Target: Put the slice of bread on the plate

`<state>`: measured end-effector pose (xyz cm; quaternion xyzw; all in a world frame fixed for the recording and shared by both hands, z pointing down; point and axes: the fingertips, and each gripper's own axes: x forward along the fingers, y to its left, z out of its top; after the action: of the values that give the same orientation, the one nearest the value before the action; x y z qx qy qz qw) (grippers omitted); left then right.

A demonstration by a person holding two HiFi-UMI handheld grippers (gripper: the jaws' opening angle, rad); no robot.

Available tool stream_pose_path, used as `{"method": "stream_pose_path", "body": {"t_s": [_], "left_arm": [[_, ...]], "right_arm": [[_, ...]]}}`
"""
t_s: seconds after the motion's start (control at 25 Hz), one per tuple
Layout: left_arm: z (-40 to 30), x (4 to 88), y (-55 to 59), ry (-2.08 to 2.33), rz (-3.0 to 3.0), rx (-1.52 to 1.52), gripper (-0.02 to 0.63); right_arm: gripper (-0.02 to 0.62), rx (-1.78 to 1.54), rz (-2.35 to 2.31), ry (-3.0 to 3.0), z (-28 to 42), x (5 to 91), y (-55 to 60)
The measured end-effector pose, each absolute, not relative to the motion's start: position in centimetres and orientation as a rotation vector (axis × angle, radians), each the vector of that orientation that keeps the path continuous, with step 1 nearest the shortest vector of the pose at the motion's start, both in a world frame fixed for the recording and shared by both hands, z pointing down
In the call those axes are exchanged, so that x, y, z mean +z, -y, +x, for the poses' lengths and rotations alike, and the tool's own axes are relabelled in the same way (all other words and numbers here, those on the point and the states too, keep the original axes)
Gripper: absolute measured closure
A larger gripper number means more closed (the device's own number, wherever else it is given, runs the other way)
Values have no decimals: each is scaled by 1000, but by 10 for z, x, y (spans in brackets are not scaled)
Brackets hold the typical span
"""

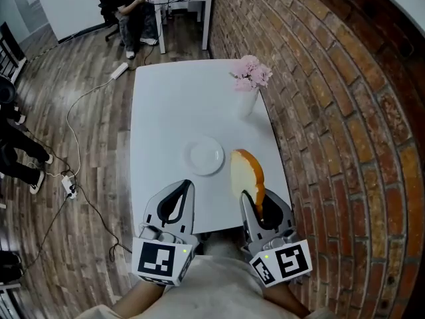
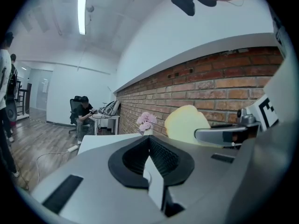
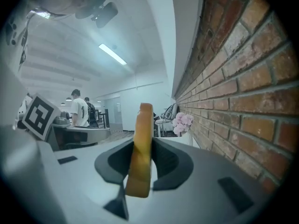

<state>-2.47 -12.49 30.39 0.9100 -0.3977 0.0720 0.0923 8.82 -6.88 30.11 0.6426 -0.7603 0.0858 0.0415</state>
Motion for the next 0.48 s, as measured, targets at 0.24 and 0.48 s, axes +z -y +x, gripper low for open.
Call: {"method": "stream_pose_path", "body": {"t_s": [0.24, 0.48], "left_arm": [[-26, 317, 142, 1198, 2668, 226, 595], [-14, 321, 151, 1170, 2653, 229, 595]], "right_arm": [[495, 238, 1885, 2329, 92, 313, 93], [497, 296, 1799, 2379, 97, 320, 113]]}}
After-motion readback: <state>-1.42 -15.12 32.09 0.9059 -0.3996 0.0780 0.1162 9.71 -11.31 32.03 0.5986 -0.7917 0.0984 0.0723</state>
